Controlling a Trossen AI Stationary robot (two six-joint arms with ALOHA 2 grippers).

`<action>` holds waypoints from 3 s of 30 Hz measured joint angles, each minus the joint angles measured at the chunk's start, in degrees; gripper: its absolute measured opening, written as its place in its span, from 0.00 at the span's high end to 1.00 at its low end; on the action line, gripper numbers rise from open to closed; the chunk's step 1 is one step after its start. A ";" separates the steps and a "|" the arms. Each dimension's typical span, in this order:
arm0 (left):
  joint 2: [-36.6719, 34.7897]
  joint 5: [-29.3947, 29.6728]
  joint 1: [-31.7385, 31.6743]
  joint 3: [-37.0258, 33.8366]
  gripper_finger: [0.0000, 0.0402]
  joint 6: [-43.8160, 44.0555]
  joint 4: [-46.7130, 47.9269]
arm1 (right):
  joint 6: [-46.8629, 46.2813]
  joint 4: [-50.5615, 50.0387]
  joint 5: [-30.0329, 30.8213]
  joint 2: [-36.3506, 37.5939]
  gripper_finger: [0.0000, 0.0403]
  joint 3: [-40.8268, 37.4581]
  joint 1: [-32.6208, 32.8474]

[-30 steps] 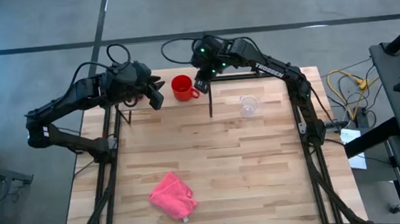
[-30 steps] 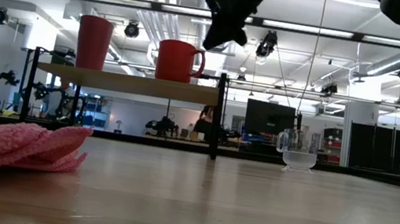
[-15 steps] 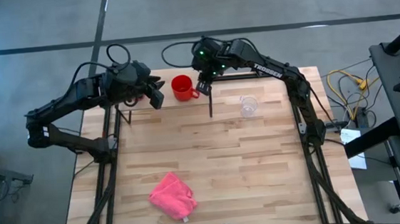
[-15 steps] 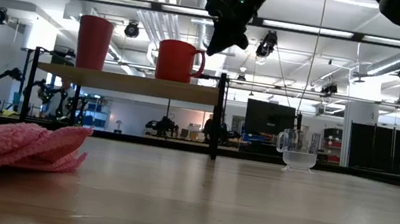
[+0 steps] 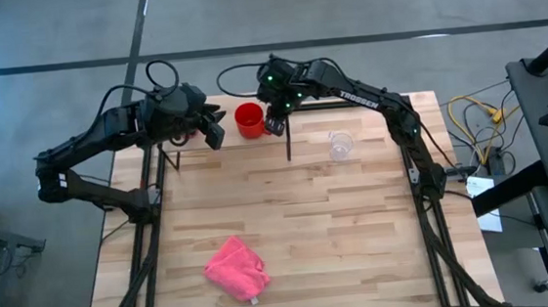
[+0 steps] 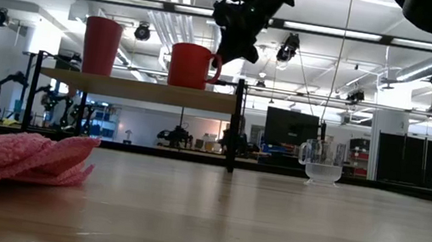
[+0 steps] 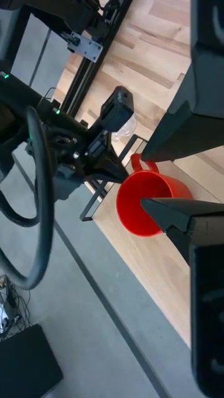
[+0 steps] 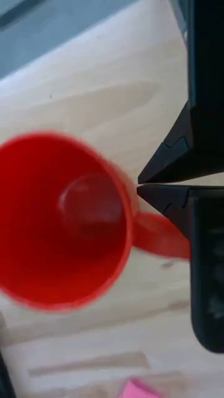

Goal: Stack small to large cups/mugs on shelf
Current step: Put the red mug on the shelf, then put the transparent mug on the shelf

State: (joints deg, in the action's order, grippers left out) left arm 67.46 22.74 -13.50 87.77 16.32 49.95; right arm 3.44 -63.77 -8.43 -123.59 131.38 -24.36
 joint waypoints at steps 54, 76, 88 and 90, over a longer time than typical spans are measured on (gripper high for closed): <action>0.00 0.00 0.00 0.00 0.77 -0.20 0.00 | -3.93 26.33 -0.55 -0.31 0.98 -4.75 2.49; 0.02 -0.02 0.00 0.00 0.77 -0.66 0.02 | -3.71 -25.69 5.03 6.86 0.95 -0.85 5.88; 0.02 -0.59 0.00 0.00 0.77 -0.55 0.04 | -4.46 -26.22 12.19 6.93 0.80 -2.26 3.42; 0.02 -1.26 0.00 0.00 0.77 -0.52 0.04 | -4.46 -26.22 13.35 6.84 0.77 -2.79 2.65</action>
State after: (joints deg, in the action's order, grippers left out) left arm 67.48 21.48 -13.50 87.77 15.79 50.00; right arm -1.02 -89.99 4.92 -116.75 128.60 -21.71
